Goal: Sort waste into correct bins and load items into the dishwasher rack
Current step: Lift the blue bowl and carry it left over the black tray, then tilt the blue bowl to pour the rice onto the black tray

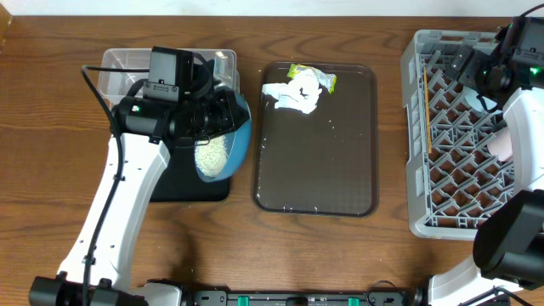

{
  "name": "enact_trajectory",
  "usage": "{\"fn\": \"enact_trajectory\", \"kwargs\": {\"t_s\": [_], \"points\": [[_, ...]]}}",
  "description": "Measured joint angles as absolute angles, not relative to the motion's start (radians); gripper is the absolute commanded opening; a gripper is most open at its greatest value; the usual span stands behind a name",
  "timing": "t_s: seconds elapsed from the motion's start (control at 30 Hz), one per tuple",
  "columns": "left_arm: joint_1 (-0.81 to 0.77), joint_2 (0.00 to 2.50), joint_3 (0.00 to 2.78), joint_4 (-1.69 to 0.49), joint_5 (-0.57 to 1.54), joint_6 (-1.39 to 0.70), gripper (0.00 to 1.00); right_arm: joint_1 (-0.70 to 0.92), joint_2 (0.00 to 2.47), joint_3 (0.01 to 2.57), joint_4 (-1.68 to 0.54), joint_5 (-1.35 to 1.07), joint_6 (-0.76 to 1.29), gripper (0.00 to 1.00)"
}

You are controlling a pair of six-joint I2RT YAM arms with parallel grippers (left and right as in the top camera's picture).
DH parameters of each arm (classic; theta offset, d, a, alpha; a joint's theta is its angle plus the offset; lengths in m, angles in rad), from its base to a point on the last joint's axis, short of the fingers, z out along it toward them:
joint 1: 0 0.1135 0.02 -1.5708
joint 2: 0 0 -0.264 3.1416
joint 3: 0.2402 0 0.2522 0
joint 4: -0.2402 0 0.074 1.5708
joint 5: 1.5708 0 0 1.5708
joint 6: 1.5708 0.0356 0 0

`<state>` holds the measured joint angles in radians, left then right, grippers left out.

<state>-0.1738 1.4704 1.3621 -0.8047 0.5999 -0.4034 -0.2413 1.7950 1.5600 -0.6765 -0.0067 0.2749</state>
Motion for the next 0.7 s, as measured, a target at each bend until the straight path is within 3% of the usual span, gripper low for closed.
{"fn": "enact_trajectory", "kwargs": {"t_s": [0.7], "points": [[-0.067, 1.470, 1.325, -0.789, 0.784, -0.369, 0.06, -0.241, 1.795, 1.560, -0.677, -0.007, 0.275, 0.99]]}}
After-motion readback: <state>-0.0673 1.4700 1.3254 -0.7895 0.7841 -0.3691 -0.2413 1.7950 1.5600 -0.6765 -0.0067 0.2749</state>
